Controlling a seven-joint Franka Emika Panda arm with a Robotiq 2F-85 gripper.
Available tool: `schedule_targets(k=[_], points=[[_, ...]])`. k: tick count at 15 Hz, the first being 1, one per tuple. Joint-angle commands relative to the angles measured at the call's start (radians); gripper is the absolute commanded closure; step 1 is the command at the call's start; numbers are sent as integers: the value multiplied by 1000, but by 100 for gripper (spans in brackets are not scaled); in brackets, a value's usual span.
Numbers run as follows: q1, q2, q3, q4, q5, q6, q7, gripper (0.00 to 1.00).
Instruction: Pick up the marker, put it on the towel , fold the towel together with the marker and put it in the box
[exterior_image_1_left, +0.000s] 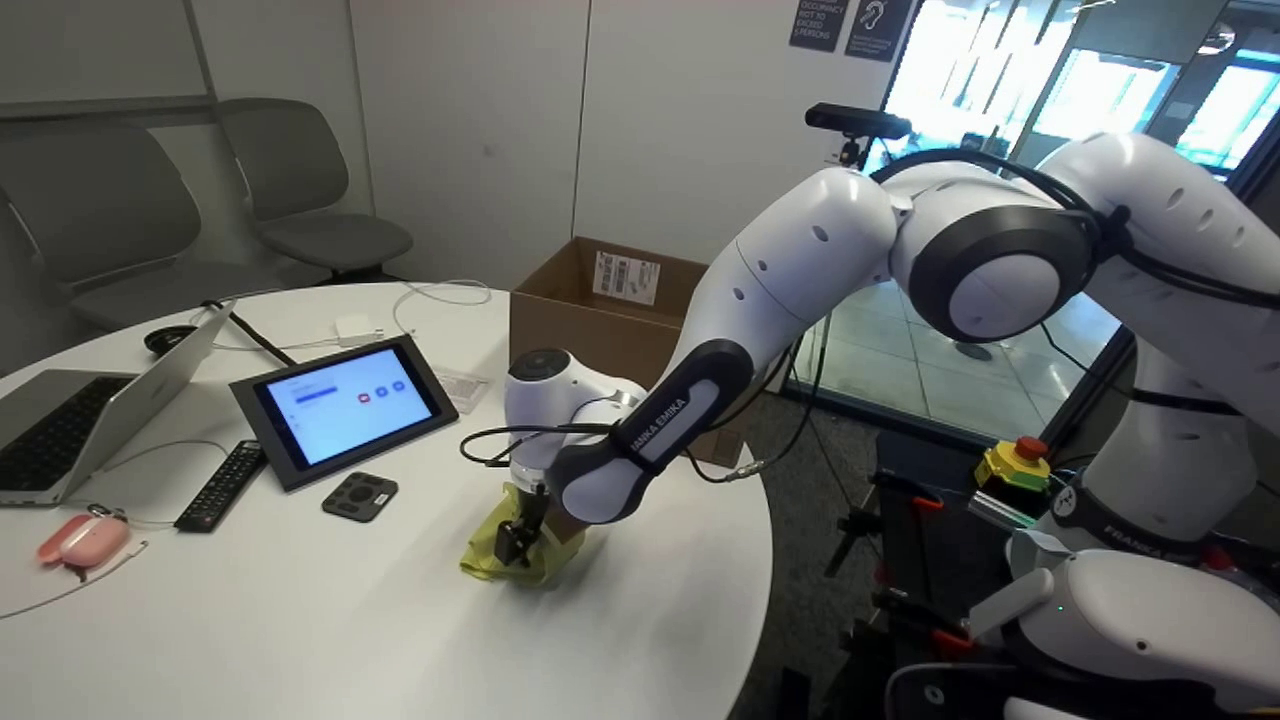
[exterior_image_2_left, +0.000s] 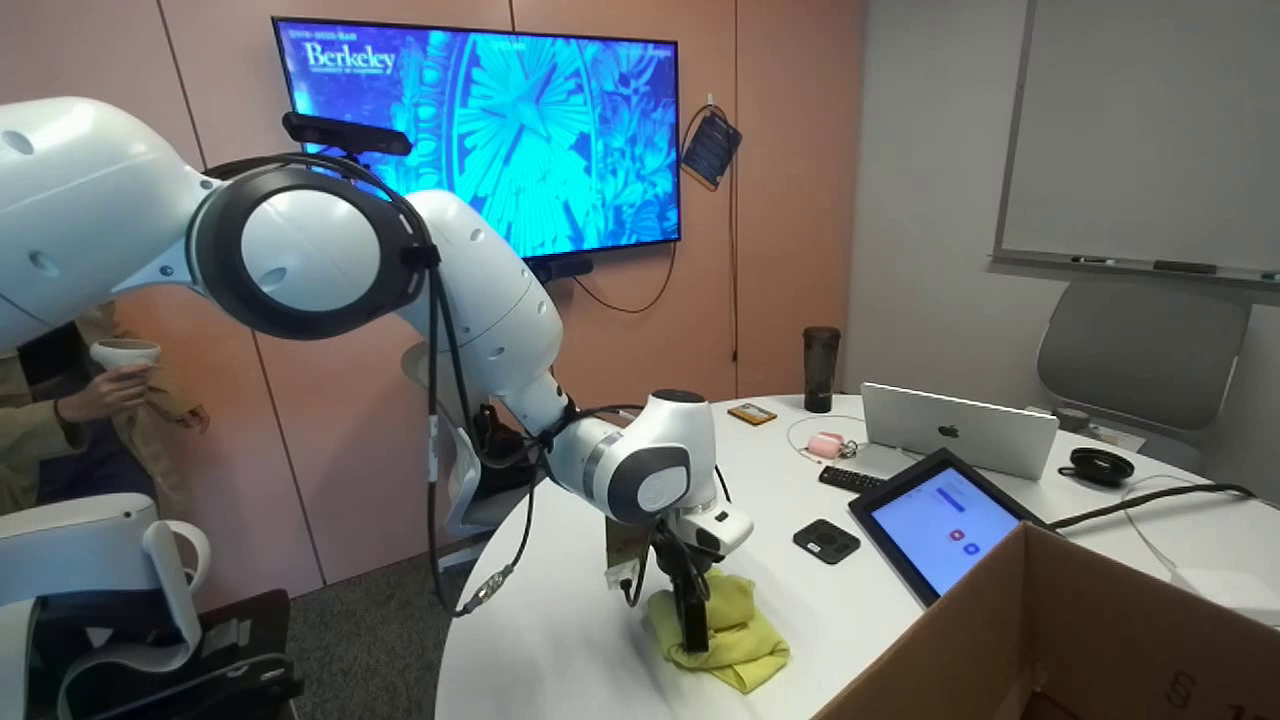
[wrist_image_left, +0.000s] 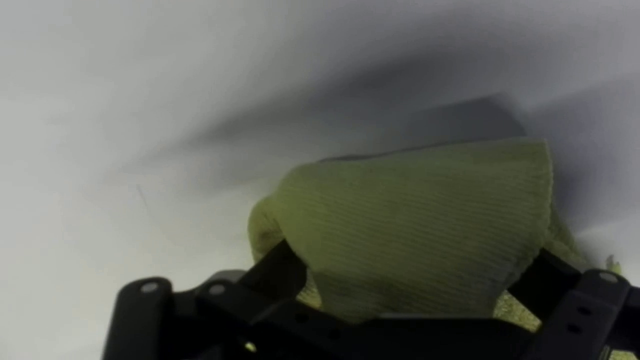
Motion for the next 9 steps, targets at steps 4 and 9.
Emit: schedule_targets(k=[4,9], points=[[-9,54,10,91,14,-33,3,50],[-7,46,6,84,8,-50,3,87]])
